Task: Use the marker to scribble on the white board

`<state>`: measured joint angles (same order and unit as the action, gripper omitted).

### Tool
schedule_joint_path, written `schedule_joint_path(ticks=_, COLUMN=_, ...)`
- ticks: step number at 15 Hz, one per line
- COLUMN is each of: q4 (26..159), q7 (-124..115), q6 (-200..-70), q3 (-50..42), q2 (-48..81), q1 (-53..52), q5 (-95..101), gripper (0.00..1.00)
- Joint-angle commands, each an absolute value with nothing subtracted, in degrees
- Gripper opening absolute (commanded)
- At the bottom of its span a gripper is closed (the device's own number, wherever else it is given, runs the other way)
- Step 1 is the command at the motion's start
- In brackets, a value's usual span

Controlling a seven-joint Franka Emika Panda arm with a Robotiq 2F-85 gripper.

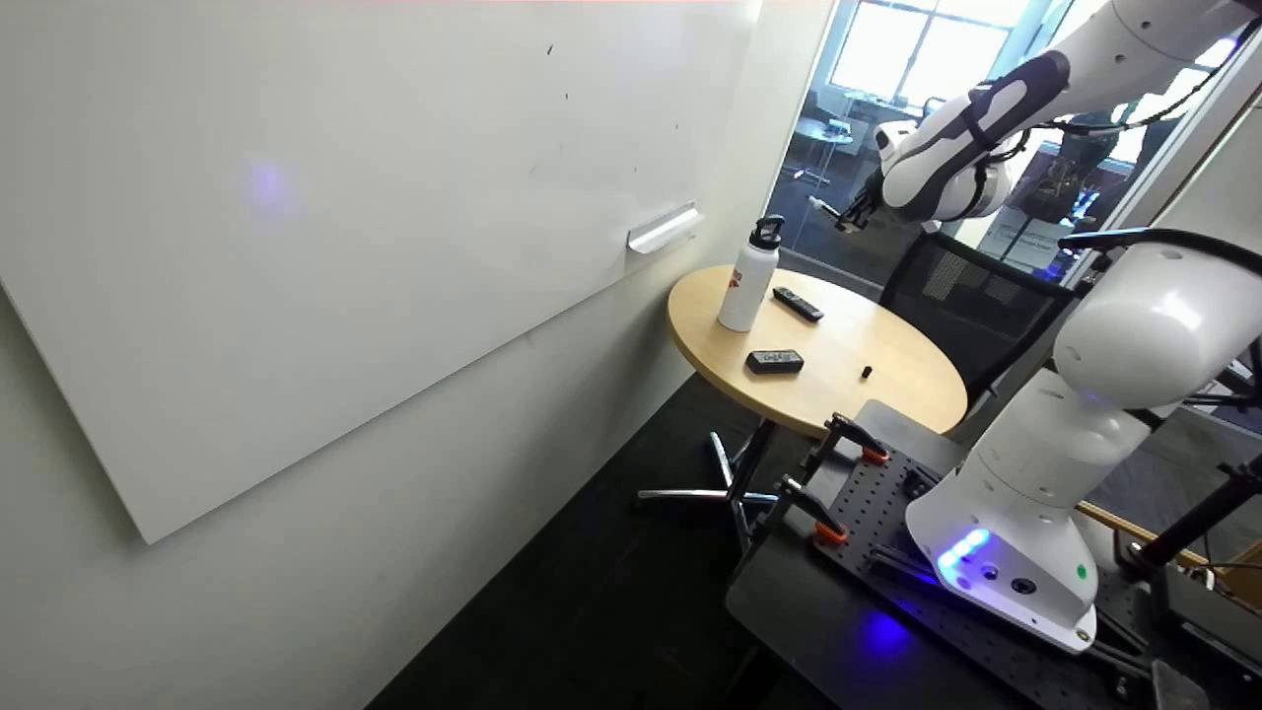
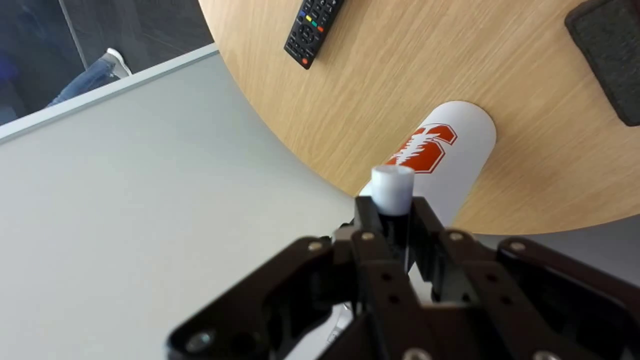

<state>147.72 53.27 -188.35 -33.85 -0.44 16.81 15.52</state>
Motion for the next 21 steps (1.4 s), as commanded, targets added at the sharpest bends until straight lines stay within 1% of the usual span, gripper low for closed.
schedule_joint_path(ticks=1, q4=147.59, q7=51.88, q6=-188.1, q3=-31.32, q2=-0.68, q1=19.63, q5=17.2, gripper=0.2)
schedule_joint_path(ticks=3, q4=147.6, q7=51.89, q6=-188.09, q3=-31.34, q2=-0.75, q1=19.76, q5=17.26, gripper=0.2)
schedule_joint_path(ticks=4, q4=148.29, q7=51.45, q6=-187.42, q3=-30.85, q2=-1.93, q1=19.31, q5=17.06, gripper=0.05)
schedule_joint_path(ticks=9, q4=146.01, q7=51.54, q6=-186.54, q3=-25.5, q2=-3.81, q1=19.13, q5=17.82, gripper=0.05)
schedule_joint_path(ticks=12, q4=143.14, q7=52.12, q6=-183.41, q3=-22.86, q2=-4.4, q1=19.01, q5=19.08, gripper=0.05)
schedule_joint_path(ticks=13, q4=142.0, q7=50.97, q6=-182.68, q3=-19.33, q2=-4.06, q1=22.42, q5=21.01, gripper=0.05)
schedule_joint_path(ticks=17, q4=137.38, q7=37.47, q6=-175.99, q3=-11.39, q2=-7.26, q1=30.93, q5=39.94, gripper=0.05)
schedule_joint_path(ticks=21, q4=136.74, q7=17.85, q6=-168.5, q3=1.03, q2=-15.66, q1=38.83, q5=59.79, gripper=0.05)
